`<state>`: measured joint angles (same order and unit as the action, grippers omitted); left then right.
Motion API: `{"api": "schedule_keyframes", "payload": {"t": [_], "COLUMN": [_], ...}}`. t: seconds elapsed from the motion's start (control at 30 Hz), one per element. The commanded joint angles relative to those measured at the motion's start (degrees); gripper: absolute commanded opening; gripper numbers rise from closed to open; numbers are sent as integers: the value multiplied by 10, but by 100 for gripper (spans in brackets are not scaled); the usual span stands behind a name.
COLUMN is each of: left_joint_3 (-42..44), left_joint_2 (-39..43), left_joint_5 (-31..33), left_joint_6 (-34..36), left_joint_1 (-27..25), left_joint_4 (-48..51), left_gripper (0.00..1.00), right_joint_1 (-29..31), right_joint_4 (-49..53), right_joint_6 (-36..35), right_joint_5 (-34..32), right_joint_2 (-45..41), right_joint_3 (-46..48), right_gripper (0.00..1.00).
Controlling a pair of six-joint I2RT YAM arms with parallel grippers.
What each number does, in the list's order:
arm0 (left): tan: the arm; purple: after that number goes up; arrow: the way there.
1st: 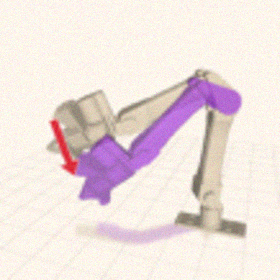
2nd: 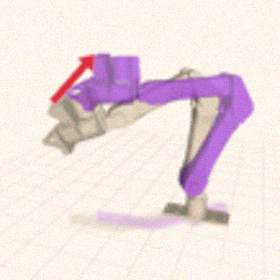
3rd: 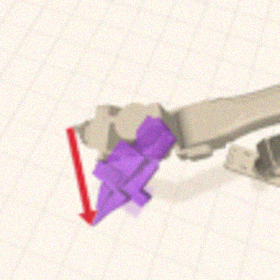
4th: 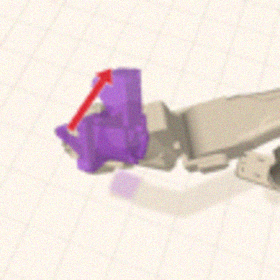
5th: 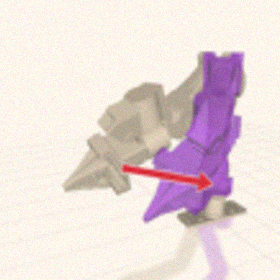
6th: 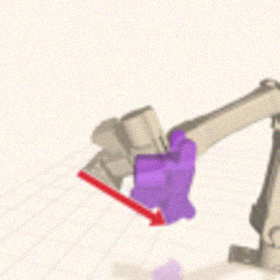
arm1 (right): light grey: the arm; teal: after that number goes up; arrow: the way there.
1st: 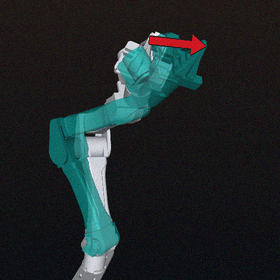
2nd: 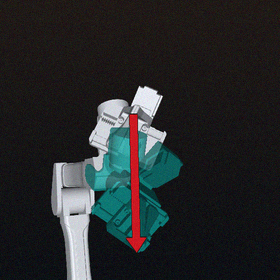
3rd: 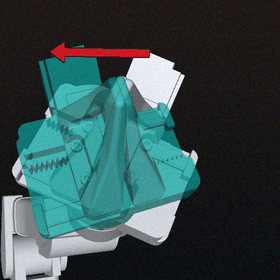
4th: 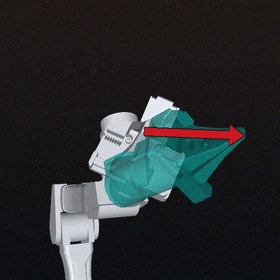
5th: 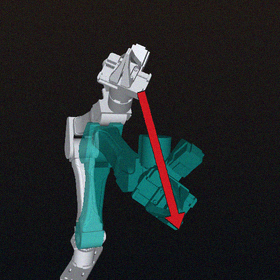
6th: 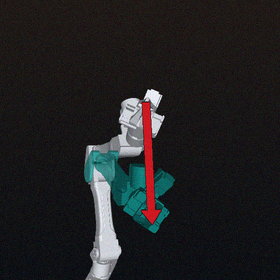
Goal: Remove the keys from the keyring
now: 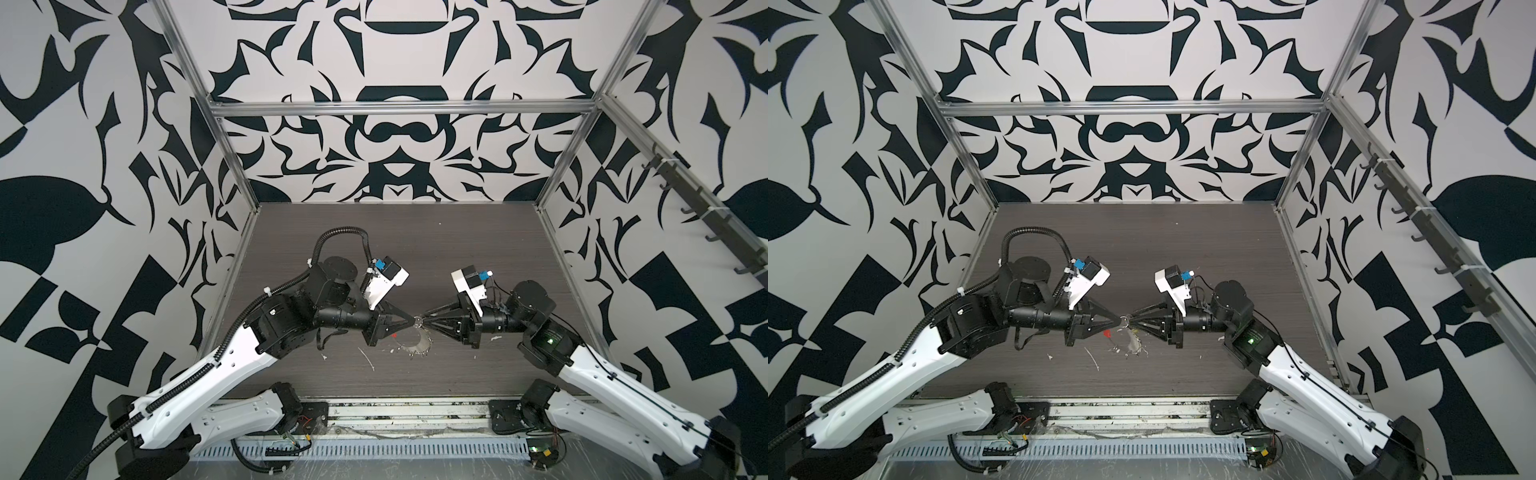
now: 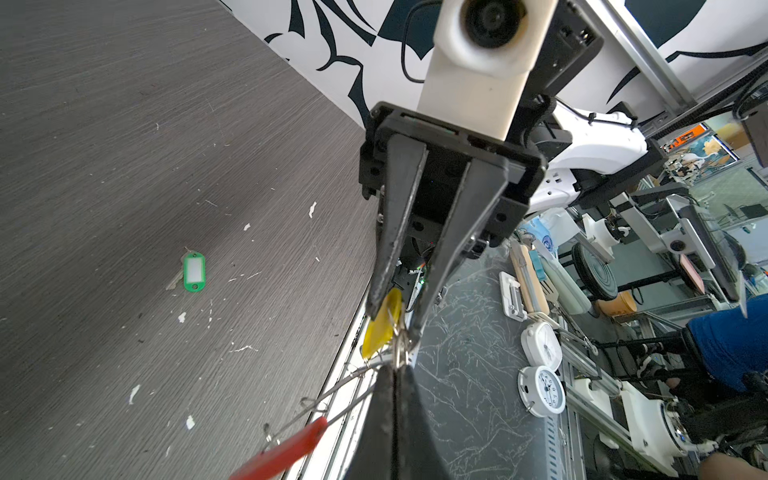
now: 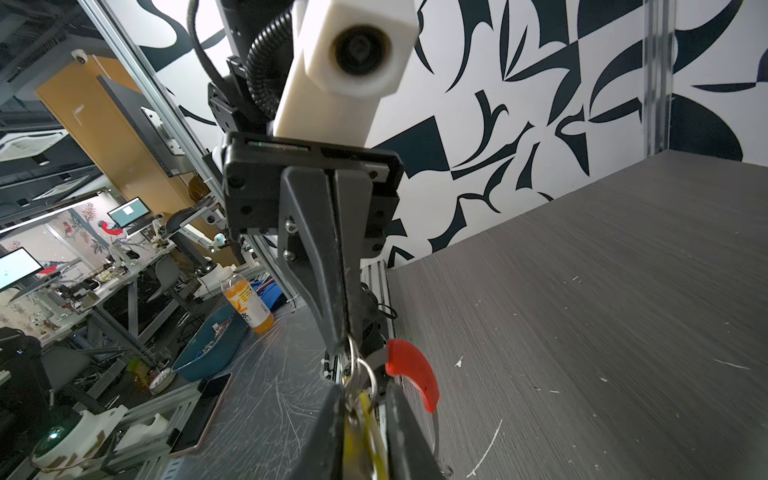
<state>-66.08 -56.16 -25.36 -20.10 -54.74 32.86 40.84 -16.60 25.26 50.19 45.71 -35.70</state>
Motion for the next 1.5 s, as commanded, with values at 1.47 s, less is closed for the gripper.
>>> {"api": "schedule_keyframes", "payload": {"t": [1.47], "left_joint_3": [175], "left_joint_2": [88], "left_joint_5": [168], "left_joint_6": [50], "left_joint_1": [-53], "left_joint_4": [-312], "left_gripper": [0], "right_joint_1": [-3], "right_joint_4": [-16], "right_joint_6": [85], "right_joint_5": [-94], "right_joint_2": [1], "right_joint_3": [40], "right_gripper": [0]}}
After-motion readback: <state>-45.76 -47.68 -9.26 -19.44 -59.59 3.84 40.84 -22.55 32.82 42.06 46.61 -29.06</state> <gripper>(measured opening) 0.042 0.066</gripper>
